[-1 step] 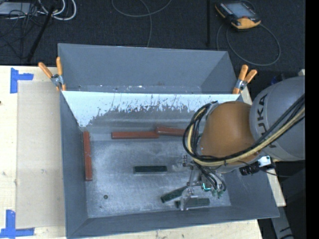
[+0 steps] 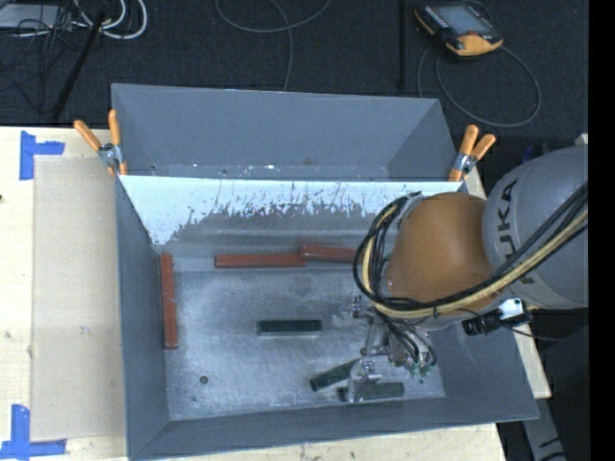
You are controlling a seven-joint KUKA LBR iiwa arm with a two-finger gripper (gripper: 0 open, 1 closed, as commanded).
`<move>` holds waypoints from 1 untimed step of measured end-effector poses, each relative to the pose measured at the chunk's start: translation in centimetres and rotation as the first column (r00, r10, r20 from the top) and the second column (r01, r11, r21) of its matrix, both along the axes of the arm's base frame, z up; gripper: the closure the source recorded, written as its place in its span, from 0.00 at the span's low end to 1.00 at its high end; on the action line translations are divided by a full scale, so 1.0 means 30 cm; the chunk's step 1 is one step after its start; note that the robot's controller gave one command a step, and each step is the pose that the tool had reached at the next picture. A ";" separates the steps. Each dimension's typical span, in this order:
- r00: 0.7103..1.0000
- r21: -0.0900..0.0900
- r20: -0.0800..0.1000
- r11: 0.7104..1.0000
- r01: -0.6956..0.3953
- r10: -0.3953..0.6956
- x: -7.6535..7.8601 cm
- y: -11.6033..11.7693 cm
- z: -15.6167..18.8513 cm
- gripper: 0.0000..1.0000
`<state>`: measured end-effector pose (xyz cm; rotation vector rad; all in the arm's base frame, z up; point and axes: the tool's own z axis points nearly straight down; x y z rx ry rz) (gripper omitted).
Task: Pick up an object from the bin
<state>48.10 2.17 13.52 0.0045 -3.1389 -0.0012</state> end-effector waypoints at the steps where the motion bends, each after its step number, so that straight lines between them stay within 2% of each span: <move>1: 0.985 -0.001 0.007 0.985 -0.175 0.175 -0.012 -0.041 -0.141 0.00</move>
Offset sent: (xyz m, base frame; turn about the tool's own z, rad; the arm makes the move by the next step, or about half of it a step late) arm -0.0112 -0.0153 -0.0246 -0.1106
